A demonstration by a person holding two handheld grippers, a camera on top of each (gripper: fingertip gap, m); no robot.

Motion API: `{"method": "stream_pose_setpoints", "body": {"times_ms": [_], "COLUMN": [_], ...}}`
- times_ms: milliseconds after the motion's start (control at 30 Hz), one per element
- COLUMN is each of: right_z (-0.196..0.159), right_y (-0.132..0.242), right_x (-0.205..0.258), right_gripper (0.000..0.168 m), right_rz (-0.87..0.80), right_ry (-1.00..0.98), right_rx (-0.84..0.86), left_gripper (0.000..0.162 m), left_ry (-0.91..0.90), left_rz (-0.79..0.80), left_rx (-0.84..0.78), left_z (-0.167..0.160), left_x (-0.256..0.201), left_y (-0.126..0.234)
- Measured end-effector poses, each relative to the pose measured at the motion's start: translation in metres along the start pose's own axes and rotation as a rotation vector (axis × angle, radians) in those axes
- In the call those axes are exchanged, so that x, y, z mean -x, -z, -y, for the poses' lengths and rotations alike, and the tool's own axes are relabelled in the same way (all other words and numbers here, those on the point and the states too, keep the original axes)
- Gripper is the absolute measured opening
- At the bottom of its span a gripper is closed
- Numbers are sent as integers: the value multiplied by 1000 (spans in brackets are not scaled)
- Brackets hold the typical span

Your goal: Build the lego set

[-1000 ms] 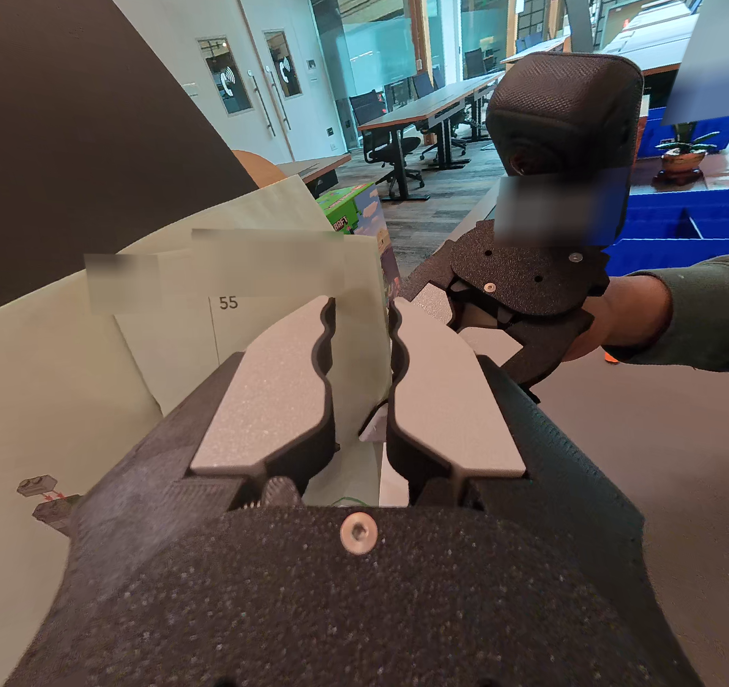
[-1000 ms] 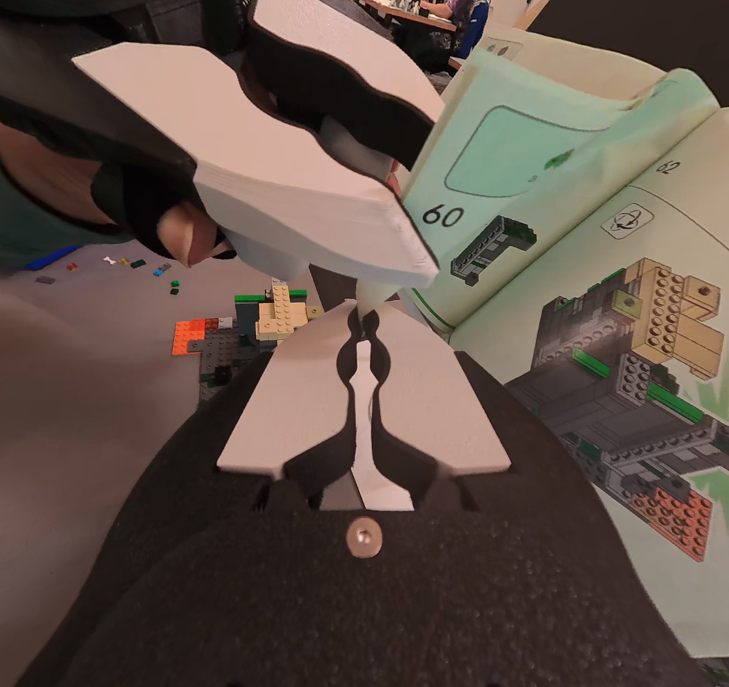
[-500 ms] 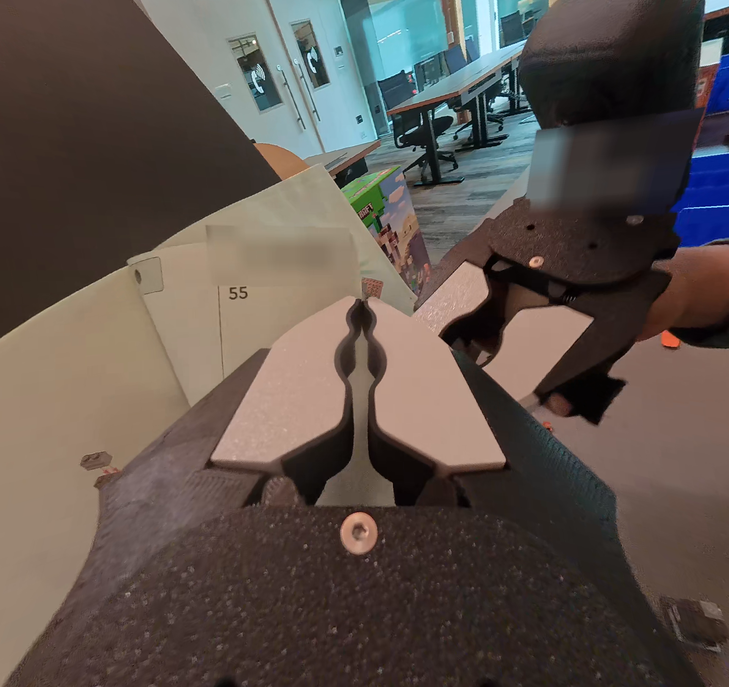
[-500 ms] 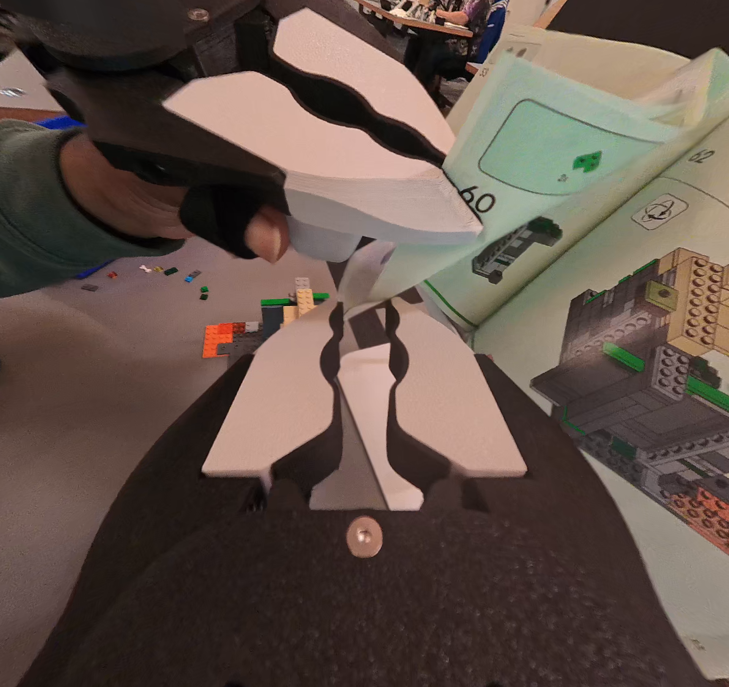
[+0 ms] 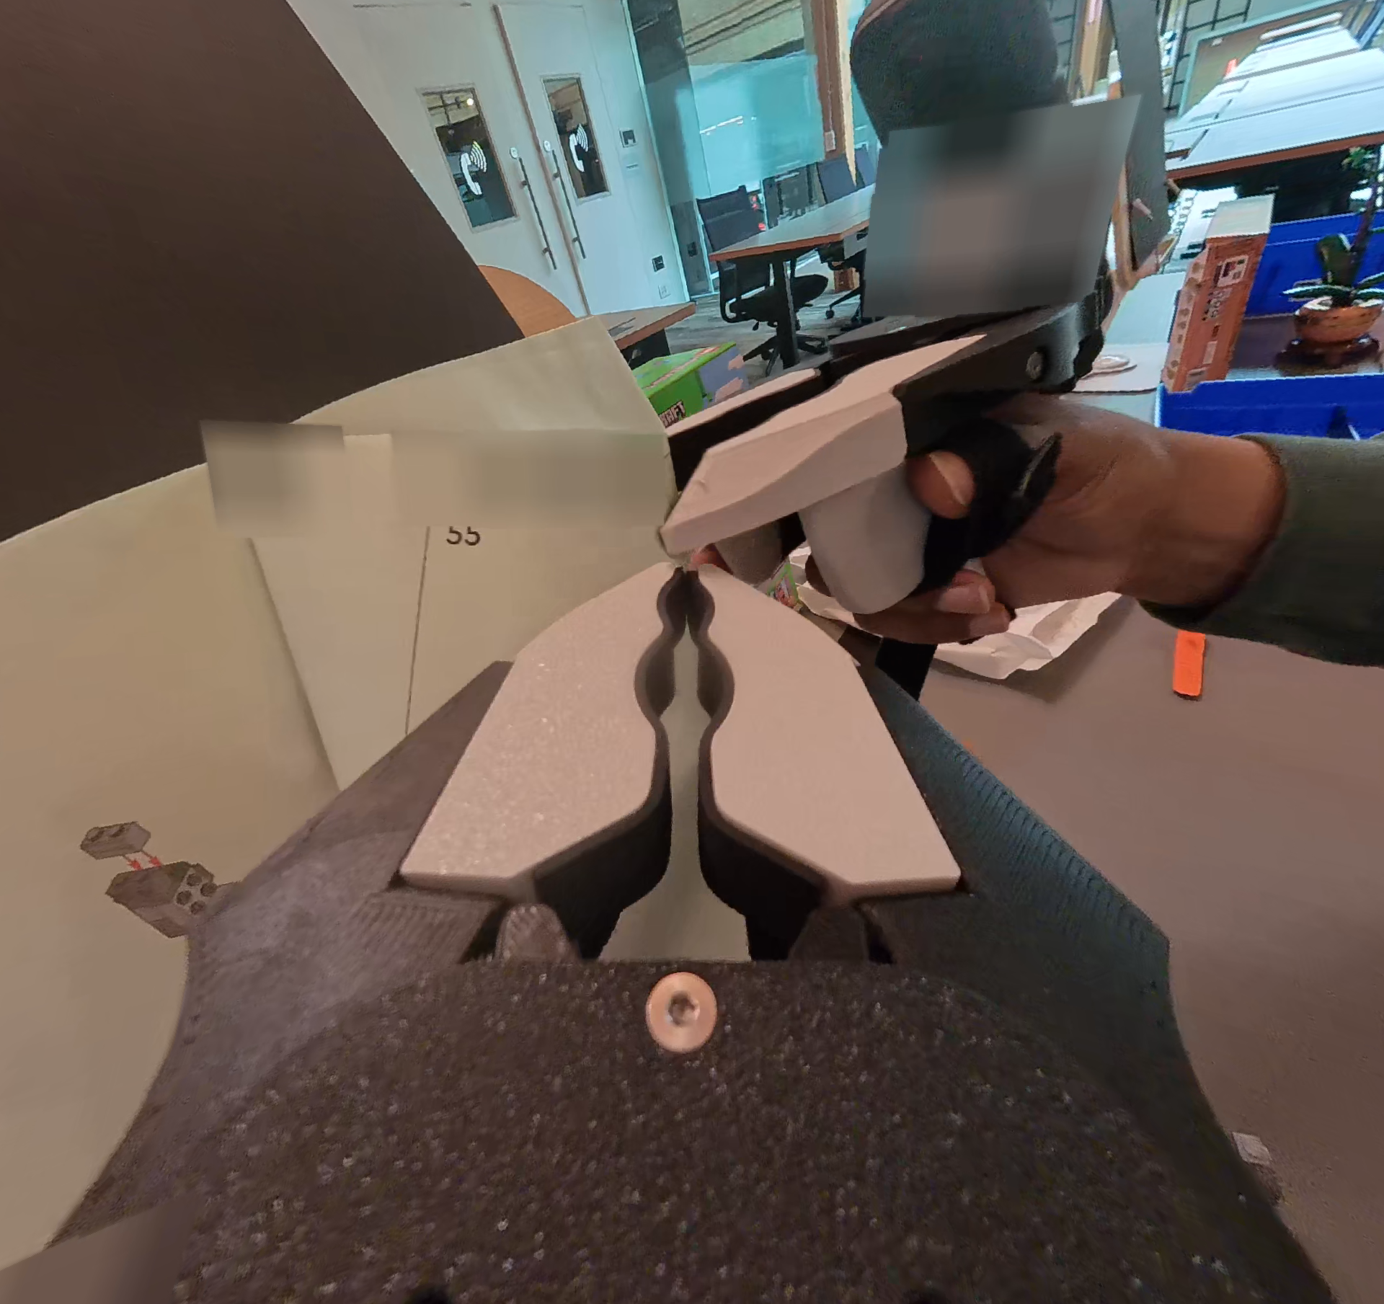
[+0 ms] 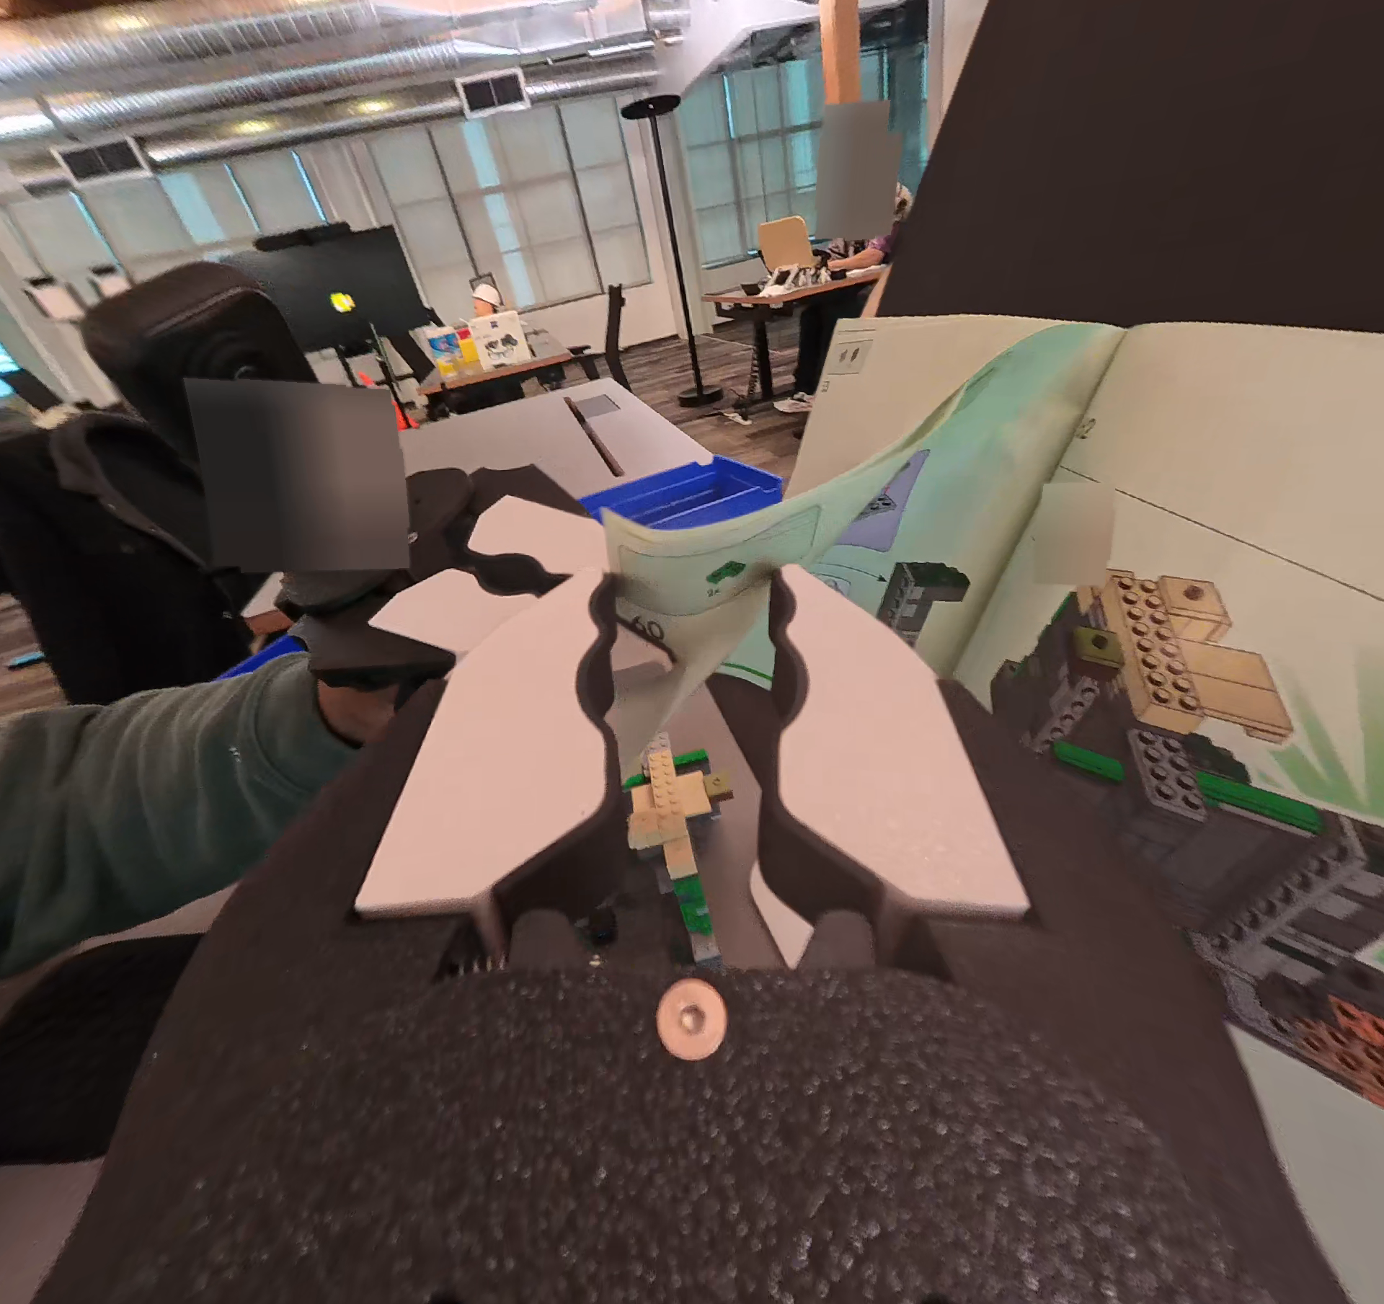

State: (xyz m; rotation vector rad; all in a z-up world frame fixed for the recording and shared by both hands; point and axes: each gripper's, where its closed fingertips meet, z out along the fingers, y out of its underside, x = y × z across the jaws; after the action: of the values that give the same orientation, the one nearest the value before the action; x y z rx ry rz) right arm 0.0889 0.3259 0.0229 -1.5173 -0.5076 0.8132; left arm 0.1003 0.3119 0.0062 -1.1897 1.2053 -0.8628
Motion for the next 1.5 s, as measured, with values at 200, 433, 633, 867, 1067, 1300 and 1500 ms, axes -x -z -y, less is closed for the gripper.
{"method": "stream_pose_setpoints", "body": {"times_ms": [200, 433, 633, 867, 1067, 1300, 1500], "right_z": [0, 1, -6, -15, -20, -20, -9], "right_y": [-7, -4, -4, -4, -2, 5, 26], "right_x": [8, 6, 8, 13, 13, 8, -20], "right_gripper": [14, 7, 8, 8, 7, 6, 5], "right_rz": [72, 94, 83, 100, 108, 87, -44], "right_ry": [4, -14, 62, 123, 145, 142, 165], "right_rx": [-10, -12, 34, 94, 119, 113, 150], "left_gripper": [1, 9, 12, 9, 0, 0, 0], "left_ry": [70, 282, 354, 336, 294, 251, 233], "left_rz": [-49, -157, -190, -274, -298, -242, -124], "left_rx": [-26, -127, -121, -78, -48, -30, -41], "left_z": [-1, 8, 11, 7, 4, 6, 18], "left_x": [2, 9, 18, 9, 4, 13, 61], "left_y": [7, 15, 12, 11, 12, 22, 61]}}
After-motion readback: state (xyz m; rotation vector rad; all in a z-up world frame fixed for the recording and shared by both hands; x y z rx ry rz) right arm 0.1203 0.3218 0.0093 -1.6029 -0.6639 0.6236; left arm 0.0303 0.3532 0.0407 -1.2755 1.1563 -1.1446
